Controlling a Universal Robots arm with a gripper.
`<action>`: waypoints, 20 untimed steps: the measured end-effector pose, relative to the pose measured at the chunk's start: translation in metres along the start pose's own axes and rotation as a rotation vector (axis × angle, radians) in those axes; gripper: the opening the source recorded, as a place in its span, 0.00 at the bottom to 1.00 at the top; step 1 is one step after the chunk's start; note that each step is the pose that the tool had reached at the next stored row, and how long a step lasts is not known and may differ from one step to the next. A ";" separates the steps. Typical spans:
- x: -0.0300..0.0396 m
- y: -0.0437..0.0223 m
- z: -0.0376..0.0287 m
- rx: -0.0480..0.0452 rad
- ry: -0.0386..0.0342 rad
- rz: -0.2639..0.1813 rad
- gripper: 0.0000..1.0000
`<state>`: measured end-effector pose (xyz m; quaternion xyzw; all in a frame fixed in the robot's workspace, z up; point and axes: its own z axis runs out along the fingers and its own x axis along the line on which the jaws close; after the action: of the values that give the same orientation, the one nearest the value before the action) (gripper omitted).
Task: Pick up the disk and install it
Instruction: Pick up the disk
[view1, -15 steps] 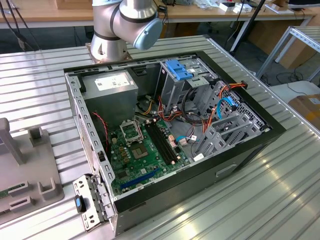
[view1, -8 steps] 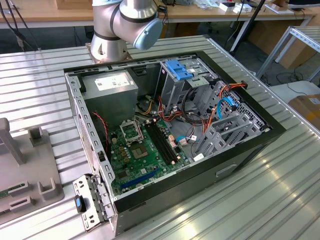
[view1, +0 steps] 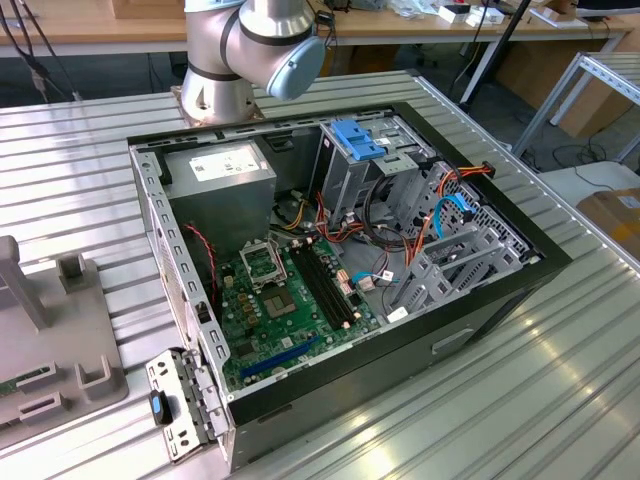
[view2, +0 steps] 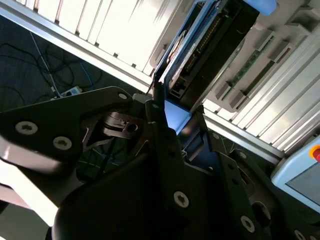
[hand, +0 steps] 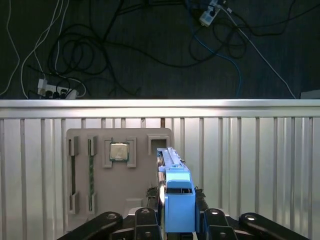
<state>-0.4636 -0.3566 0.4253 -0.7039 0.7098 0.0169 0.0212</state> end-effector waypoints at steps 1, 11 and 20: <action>-0.0002 0.0000 -0.0036 0.0006 -0.0009 0.000 0.36; -0.0021 -0.0003 -0.0390 0.0077 -0.0048 0.000 0.36; -0.0045 -0.0005 -0.0837 0.0076 -0.0041 0.000 0.36</action>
<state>-0.4636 -0.3566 0.5091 -0.7039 0.7097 0.0156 0.0253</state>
